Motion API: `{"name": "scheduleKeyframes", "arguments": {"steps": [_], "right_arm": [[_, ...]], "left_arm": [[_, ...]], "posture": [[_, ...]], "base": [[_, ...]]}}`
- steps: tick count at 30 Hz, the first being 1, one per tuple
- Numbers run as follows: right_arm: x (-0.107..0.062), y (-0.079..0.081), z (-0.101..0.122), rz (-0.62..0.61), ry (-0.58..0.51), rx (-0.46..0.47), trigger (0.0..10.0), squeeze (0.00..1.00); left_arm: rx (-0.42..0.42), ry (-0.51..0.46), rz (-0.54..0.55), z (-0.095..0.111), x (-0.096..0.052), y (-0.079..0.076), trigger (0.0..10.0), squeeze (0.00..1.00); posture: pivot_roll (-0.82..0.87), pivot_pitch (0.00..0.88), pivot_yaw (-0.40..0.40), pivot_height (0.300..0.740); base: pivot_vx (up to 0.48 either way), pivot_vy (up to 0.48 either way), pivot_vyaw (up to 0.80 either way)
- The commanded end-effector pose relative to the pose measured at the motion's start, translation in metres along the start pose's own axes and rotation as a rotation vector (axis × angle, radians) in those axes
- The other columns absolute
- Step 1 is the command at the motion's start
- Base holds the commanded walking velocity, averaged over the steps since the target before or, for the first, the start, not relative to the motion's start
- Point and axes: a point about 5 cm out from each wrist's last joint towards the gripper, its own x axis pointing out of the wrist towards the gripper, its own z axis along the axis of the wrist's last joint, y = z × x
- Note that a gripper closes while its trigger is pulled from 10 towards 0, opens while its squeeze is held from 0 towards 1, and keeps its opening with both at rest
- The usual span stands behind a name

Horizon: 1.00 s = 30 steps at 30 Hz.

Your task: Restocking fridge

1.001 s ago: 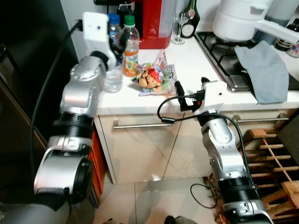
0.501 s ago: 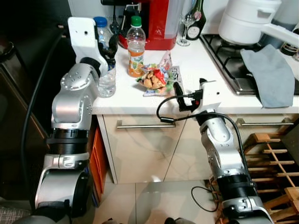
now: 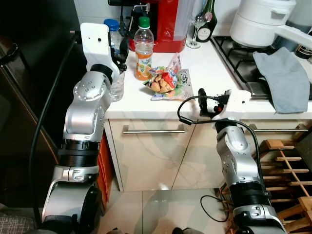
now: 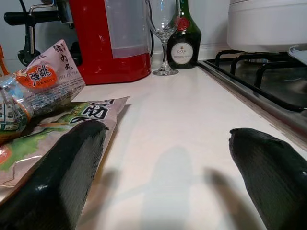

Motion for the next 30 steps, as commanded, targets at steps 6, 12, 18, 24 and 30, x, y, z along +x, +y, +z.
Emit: {"name": "scheduleKeyframes", "arguments": {"steps": [6, 12, 18, 24, 30], "right_arm": [[0.002, 0.001, -0.001, -0.009, 0.006, 0.005, 10.0, 0.08], [0.002, 0.002, -0.002, -0.009, 0.01, 0.006, 10.0, 0.08], [0.001, 0.002, -0.004, -0.004, 0.017, 0.0, 10.0, 0.08], [0.003, 0.003, -0.005, 0.012, 0.027, -0.01, 10.0, 0.08], [0.004, 0.006, -0.004, 0.018, 0.023, -0.015, 10.0, 0.09]], "left_arm": [[0.015, 0.09, -0.003, -0.024, -0.004, -0.009, 10.0, 0.0], [0.021, 0.089, -0.005, -0.025, -0.004, -0.012, 10.0, 0.0], [0.024, 0.091, -0.02, -0.027, -0.005, -0.018, 10.0, 0.0], [0.018, 0.093, -0.015, -0.029, -0.007, -0.02, 10.0, 0.0], [0.02, 0.106, -0.027, -0.034, -0.008, -0.023, 10.0, 0.0]], "posture": [[-0.01, 0.0, 0.0, 0.74], [-0.01, 0.0, 0.008, 0.74], [-0.01, 0.0, -0.002, 0.74], [0.0, 0.0, -0.011, 0.74], [-0.03, 0.0, -0.001, 0.74]], "base": [[-0.298, 0.0, 0.0], [-0.316, 0.0, 0.0], [-0.321, 0.0, 0.0], [-0.324, 0.0, 0.0], [-0.322, 0.0, 0.0]]}}
